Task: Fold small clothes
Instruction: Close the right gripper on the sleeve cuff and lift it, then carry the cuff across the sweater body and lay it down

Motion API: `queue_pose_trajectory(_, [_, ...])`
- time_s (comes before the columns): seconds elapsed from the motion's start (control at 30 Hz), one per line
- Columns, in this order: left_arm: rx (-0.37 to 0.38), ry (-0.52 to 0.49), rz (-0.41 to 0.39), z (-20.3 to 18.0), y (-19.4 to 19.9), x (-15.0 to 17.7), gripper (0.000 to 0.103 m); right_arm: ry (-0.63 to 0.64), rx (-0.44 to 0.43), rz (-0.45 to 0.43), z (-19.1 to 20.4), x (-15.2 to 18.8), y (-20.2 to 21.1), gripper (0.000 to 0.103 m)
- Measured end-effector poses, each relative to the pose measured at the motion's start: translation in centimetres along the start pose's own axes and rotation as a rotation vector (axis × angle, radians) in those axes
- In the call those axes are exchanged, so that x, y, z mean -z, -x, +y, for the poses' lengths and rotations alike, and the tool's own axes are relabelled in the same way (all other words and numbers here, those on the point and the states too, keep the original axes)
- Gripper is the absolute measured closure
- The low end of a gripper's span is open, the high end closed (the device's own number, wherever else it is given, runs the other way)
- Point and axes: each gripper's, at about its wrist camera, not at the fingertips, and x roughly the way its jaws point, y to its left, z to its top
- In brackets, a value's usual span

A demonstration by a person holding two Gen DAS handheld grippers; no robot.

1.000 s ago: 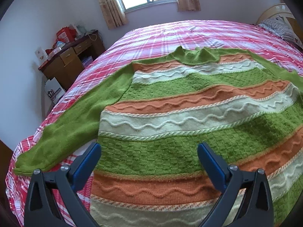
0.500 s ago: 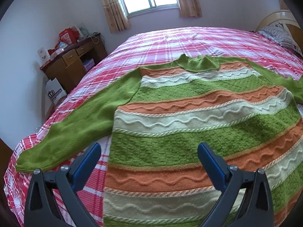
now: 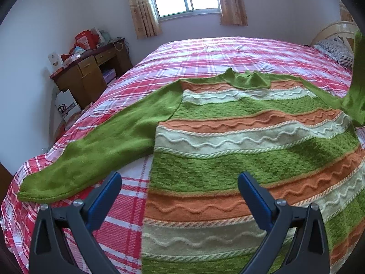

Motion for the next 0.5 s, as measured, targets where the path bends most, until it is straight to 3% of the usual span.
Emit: queue_pose_trajectory(0.5, [0.009,0.059,0.015,2.5,-1.1,0.8,0.0,0.143,-0.151,-0.041,12.7,-3.5,-1.0,0.092])
